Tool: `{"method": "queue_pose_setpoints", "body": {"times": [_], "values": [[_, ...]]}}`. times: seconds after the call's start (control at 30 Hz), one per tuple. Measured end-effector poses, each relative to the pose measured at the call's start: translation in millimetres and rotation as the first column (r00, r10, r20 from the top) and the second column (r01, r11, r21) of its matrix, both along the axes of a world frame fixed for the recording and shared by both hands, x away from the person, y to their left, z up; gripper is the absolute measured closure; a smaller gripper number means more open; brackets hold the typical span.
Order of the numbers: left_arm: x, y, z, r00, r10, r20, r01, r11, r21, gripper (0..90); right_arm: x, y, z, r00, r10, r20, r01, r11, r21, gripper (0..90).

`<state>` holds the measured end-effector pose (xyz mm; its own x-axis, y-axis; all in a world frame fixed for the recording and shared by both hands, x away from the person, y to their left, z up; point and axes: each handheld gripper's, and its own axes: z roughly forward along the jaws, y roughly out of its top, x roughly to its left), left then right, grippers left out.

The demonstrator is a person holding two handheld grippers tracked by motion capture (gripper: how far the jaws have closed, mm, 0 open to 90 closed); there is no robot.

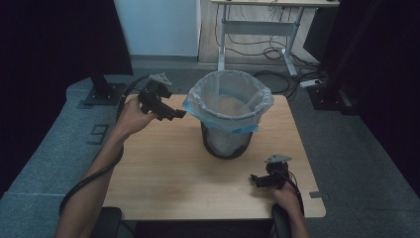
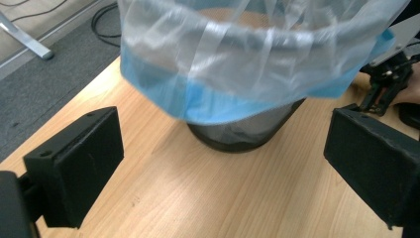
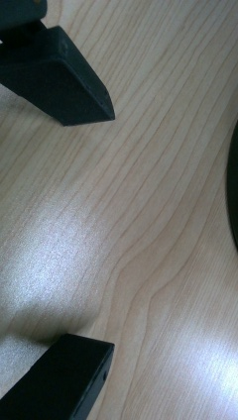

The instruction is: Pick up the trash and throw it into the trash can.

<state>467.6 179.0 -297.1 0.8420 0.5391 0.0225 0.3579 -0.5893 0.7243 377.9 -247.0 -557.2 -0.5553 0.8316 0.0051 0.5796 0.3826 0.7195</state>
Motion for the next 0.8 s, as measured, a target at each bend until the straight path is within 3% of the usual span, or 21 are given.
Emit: {"method": "queue_pose_setpoints", "body": {"times": [0.53,0.8], "values": [[-10.3,28.7,-56.2,0.9987,0.051,0.006,-0.051,0.9972,-0.055,0.5,0.1,0.0,-0.2,1.0000,0.000,0.002,0.000,1.000,-0.001,0.0],[-17.6,35.9,-85.5,0.9989,0.047,-0.006,-0.047,0.9960,-0.075,0.3,0.0,-0.1,0.0,1.0000,0.001,0.000,-0.001,1.000,-0.001,0.0]]}}
